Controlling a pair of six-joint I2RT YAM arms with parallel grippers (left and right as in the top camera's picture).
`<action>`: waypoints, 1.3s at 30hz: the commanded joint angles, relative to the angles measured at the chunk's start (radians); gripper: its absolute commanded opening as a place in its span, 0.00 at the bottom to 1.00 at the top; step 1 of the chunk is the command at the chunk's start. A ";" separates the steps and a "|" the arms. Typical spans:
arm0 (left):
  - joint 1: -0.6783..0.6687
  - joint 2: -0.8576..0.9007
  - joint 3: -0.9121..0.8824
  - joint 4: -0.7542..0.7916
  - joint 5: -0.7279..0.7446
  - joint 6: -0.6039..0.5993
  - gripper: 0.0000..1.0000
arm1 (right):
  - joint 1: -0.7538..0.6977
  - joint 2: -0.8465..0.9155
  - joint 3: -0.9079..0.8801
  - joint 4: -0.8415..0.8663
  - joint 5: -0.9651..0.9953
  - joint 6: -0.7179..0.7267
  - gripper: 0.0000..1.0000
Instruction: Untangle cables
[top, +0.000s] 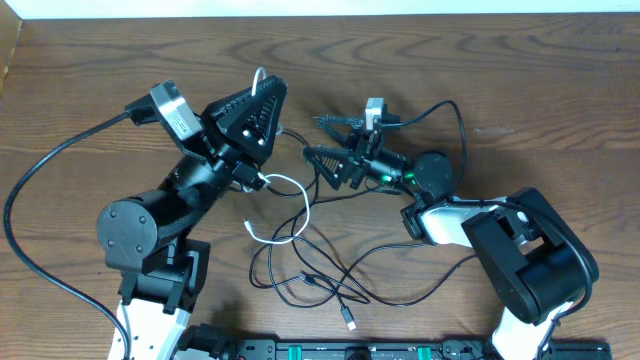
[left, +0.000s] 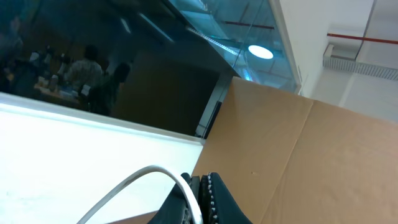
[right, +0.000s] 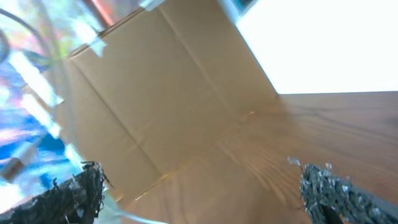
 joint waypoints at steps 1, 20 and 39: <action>0.006 -0.008 0.026 0.006 0.023 -0.005 0.07 | -0.001 0.001 0.003 0.037 -0.026 0.119 0.99; -0.069 0.079 0.026 -0.192 0.103 -0.005 0.07 | 0.052 0.000 0.053 0.037 -0.017 0.124 0.99; -0.214 0.174 0.026 -0.160 0.103 -0.043 0.07 | 0.083 0.000 0.055 -0.020 0.032 0.056 0.80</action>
